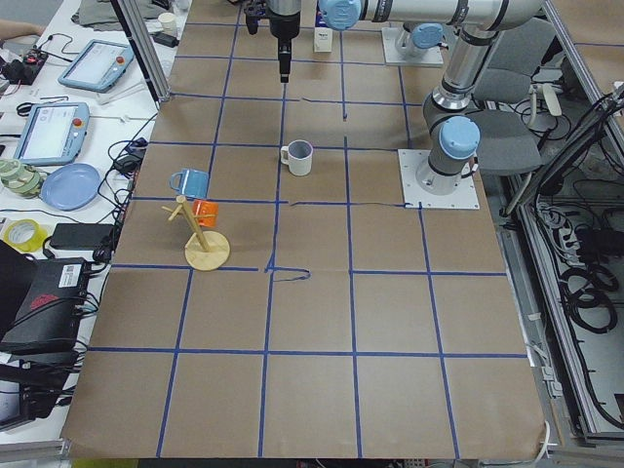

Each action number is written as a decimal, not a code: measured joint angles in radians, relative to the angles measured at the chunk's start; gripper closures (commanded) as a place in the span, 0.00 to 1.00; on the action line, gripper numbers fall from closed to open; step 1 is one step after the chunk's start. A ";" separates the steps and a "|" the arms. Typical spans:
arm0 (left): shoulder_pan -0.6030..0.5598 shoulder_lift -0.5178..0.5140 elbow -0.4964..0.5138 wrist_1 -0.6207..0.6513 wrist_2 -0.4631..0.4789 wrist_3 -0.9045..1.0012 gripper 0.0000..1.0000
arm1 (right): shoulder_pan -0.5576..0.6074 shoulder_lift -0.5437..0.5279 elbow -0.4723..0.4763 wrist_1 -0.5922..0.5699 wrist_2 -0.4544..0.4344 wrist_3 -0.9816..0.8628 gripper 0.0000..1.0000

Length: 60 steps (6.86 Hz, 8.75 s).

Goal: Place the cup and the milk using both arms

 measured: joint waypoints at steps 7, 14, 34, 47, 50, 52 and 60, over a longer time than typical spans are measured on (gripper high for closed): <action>0.000 0.005 -0.002 0.000 0.003 0.000 0.00 | 0.000 0.001 0.001 0.000 0.000 0.000 0.00; 0.005 0.001 -0.025 0.003 0.002 0.003 0.00 | 0.000 0.002 0.001 0.000 0.000 0.000 0.00; 0.281 -0.181 -0.531 0.525 -0.109 0.399 0.98 | -0.003 0.002 0.003 0.008 -0.007 -0.001 0.00; -0.399 -0.298 -0.286 0.553 -0.056 -0.472 1.00 | -0.003 0.002 0.003 0.011 -0.009 -0.002 0.00; -0.420 -0.361 -0.282 0.630 -0.043 -0.526 1.00 | -0.003 0.002 0.003 0.011 -0.009 -0.002 0.00; -0.422 -0.372 -0.283 0.634 -0.040 -0.521 0.12 | -0.003 0.002 0.003 0.011 -0.009 -0.002 0.00; -0.114 -0.140 -0.046 0.146 -0.083 -0.005 0.00 | -0.186 -0.078 0.200 0.070 -0.005 -0.299 0.00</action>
